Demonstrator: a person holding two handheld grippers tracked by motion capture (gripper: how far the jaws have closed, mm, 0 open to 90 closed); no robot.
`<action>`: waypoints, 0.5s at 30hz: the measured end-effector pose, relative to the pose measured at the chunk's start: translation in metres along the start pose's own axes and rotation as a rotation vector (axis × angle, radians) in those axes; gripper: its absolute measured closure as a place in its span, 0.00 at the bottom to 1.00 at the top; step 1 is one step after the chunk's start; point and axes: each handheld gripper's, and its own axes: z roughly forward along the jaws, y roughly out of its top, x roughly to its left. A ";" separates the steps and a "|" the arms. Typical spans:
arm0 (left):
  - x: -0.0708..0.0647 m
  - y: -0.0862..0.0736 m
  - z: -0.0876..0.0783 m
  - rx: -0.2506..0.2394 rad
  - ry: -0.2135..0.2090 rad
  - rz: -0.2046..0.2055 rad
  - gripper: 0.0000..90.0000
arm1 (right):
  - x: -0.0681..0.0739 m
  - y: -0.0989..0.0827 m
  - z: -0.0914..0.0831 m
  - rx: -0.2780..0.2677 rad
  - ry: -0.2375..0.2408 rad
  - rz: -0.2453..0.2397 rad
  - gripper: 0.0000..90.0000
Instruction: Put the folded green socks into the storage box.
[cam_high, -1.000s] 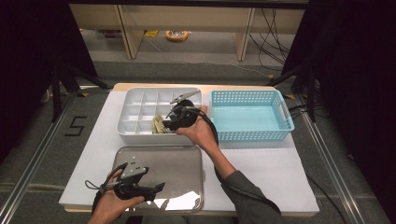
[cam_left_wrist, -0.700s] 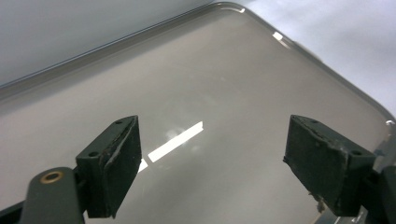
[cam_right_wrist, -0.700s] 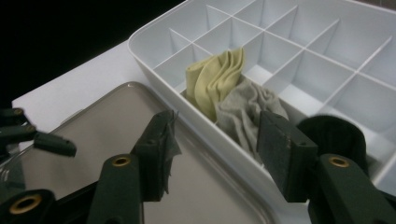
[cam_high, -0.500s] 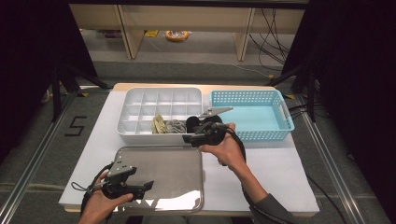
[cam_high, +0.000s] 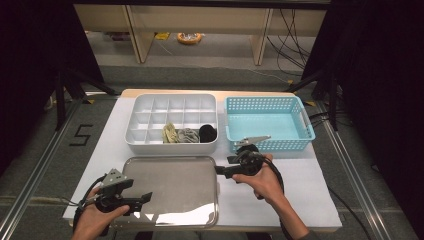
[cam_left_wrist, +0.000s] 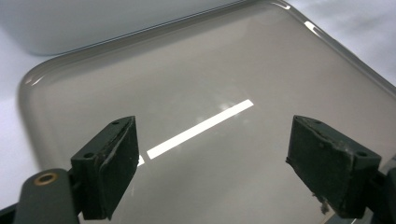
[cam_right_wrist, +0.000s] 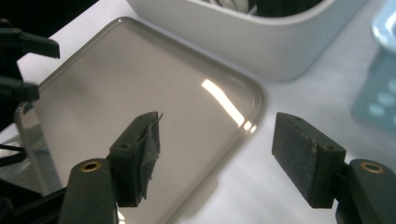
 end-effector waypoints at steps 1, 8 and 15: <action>0.001 0.000 -0.002 0.010 0.011 -0.007 0.18 | -0.002 -0.005 -0.003 -0.005 0.000 0.012 0.37; 0.019 -0.007 -0.014 0.037 0.044 -0.046 0.19 | -0.008 -0.028 -0.013 -0.032 0.005 0.052 0.37; 0.038 -0.013 -0.019 0.085 0.097 -0.066 0.21 | -0.010 -0.043 -0.013 -0.032 0.006 0.084 0.37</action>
